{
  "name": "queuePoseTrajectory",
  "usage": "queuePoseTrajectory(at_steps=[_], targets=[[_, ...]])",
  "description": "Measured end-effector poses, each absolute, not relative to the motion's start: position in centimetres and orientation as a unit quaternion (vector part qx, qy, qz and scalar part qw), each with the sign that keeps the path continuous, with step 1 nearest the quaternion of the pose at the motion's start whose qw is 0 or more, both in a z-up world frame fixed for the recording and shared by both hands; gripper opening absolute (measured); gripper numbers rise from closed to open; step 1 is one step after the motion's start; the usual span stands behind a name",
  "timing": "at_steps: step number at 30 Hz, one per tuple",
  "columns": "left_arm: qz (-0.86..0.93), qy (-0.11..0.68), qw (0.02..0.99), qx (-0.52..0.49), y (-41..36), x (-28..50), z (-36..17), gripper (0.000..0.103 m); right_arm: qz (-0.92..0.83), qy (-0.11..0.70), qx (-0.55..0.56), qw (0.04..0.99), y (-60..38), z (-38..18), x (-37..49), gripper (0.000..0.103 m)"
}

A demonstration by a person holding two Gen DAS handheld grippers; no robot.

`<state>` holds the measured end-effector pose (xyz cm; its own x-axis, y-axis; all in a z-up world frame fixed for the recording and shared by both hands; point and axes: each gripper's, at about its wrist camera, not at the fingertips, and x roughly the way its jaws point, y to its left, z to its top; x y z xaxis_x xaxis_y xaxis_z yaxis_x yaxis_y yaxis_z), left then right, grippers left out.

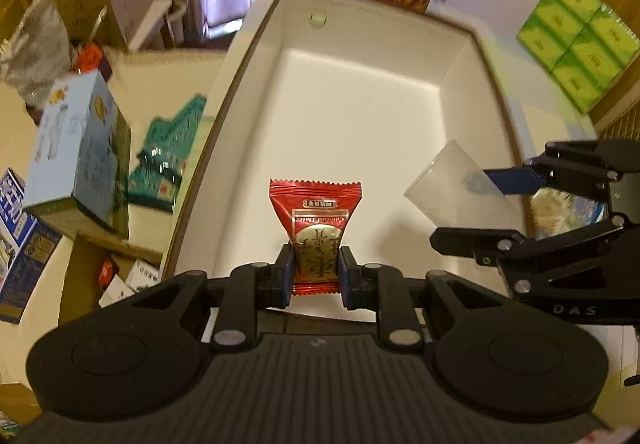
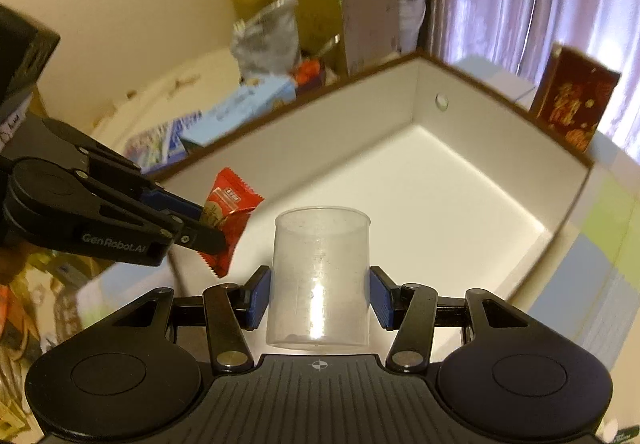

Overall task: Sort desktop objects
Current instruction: 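Carry the red packet and clear cup into the brown box and release both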

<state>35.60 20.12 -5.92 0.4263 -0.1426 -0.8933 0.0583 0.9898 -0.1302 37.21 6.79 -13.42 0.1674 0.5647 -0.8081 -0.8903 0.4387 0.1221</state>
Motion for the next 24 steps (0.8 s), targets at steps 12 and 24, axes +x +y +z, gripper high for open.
queuePoseTrajectory(at_steps=[12,24], targets=[[-0.069,0.570,0.819,0.006,20.5,37.9,-8.9,0.019,0.479,0.461,-0.221,0.714,9.6,-17.3,38.8,0.049],[-0.078,0.568,0.819,0.018,20.2,37.7,-8.8,0.034,0.494,0.440,-0.213,0.719,9.1,-16.8,38.6,0.083]])
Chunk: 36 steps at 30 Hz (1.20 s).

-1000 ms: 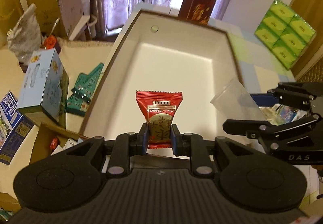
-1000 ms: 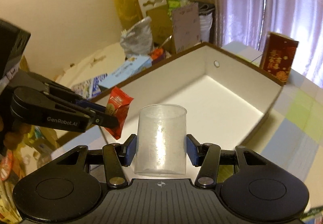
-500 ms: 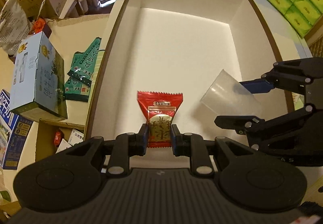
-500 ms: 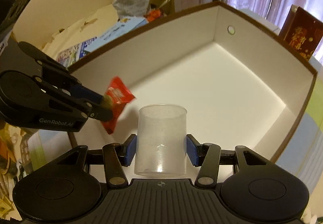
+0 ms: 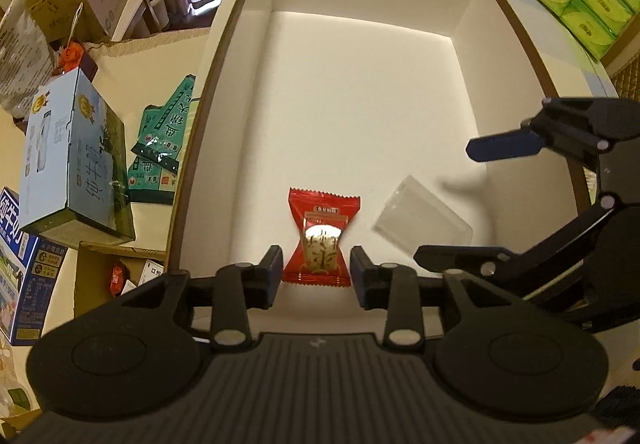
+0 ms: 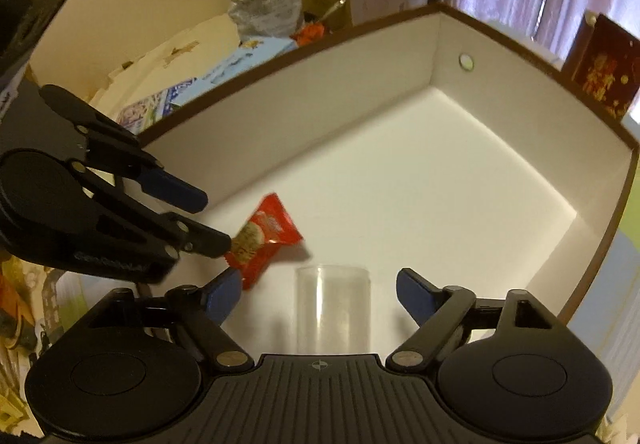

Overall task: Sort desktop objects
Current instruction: 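Carry the red packet and clear cup into the brown box and release both, then lift both tools out of the box and return toward the items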

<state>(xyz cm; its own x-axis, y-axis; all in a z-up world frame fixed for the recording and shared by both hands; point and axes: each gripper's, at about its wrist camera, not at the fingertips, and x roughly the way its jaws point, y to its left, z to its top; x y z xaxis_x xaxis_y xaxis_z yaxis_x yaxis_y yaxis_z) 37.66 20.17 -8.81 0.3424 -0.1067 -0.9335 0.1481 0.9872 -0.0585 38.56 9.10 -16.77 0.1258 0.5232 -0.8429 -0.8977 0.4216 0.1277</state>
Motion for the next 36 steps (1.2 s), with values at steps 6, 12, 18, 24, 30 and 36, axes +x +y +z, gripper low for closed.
queuePoseTrajectory(at_steps=[6,12,18,24,30,36], targets=[[-0.076,0.561,0.824,0.026,19.7,37.1,-8.2,0.046,0.490,0.427,-0.220,0.727,8.2,-15.9,38.0,0.090],[-0.068,0.542,0.837,0.041,19.4,36.1,-6.9,0.063,0.482,0.407,-0.217,0.745,6.6,-14.4,36.9,0.100],[-0.058,0.529,0.846,0.035,18.9,34.7,-5.6,0.071,0.480,0.398,-0.210,0.753,5.0,-12.8,35.9,0.101],[-0.052,0.511,0.857,0.039,18.0,33.1,-4.4,0.074,0.478,0.391,-0.198,0.761,3.2,-11.5,35.1,0.101],[-0.048,0.501,0.863,0.038,17.3,31.5,-3.3,0.077,0.475,0.387,-0.182,0.769,1.5,-10.3,34.1,0.101],[-0.041,0.493,0.869,0.034,16.4,29.7,-2.5,0.080,0.473,0.380,-0.169,0.777,-0.5,-9.3,33.0,0.101]])
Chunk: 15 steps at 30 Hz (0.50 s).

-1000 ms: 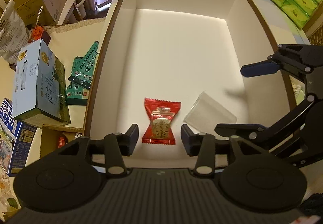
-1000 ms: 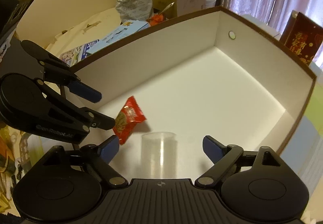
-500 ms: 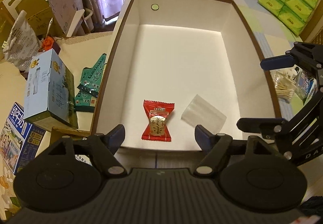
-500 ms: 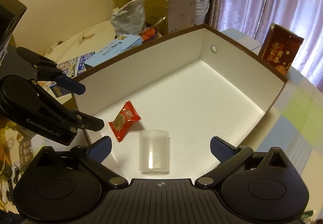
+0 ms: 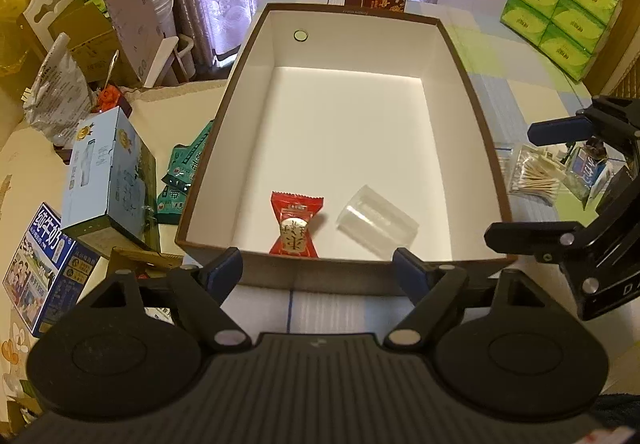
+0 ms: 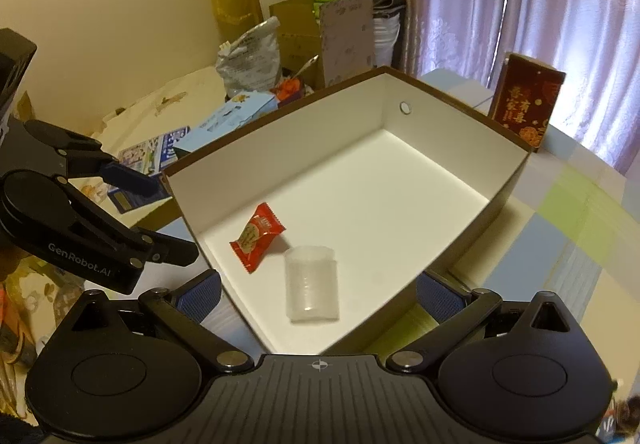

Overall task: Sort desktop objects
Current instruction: 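Lift both tools out of the box and return toward the items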

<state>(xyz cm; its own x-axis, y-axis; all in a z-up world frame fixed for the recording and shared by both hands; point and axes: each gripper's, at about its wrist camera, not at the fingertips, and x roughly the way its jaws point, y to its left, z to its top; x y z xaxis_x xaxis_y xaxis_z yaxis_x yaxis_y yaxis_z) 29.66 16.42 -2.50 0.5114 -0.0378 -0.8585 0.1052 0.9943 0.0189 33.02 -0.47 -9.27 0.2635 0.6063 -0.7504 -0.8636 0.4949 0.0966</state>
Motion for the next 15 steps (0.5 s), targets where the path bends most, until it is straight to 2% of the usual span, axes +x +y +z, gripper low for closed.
queuePoseTrajectory(at_steps=[15], targets=[[-0.027,0.478,0.878,0.033,13.3,26.0,-1.3,0.085,0.466,0.379,-0.147,0.786,-5.4,-8.0,30.8,0.101]])
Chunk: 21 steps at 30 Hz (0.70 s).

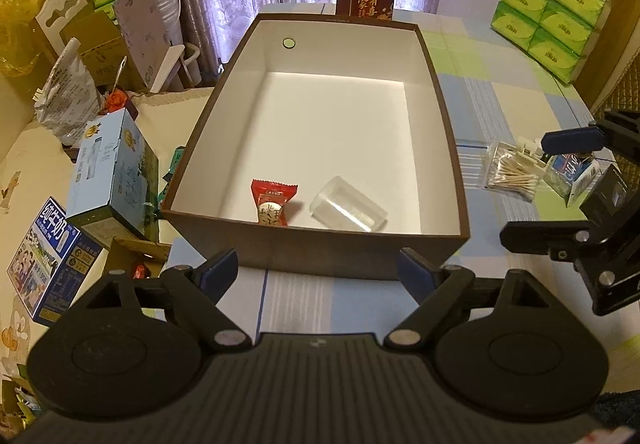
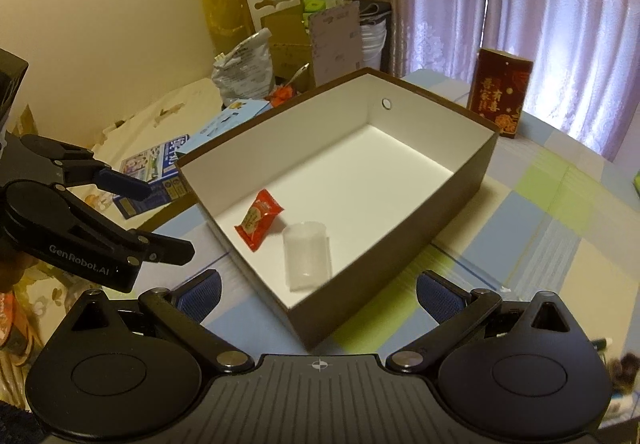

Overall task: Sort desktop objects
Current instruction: 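Lift both tools out of the box and return toward the items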

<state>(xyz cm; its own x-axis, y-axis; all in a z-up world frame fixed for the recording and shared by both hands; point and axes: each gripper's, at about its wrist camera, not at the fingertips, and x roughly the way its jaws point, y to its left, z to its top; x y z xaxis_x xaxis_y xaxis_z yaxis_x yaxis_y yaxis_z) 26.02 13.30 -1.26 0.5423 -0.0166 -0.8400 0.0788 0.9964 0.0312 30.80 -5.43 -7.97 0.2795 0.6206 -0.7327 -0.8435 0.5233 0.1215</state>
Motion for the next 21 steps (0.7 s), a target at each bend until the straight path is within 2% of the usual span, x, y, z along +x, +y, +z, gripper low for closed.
queuePoseTrajectory(at_steps=[21], targets=[[-0.005,0.489,0.872,0.018,6.4,21.4,-2.0,0.085,0.467,0.415,-0.116,0.772,-14.0,-9.1,28.9,0.101]])
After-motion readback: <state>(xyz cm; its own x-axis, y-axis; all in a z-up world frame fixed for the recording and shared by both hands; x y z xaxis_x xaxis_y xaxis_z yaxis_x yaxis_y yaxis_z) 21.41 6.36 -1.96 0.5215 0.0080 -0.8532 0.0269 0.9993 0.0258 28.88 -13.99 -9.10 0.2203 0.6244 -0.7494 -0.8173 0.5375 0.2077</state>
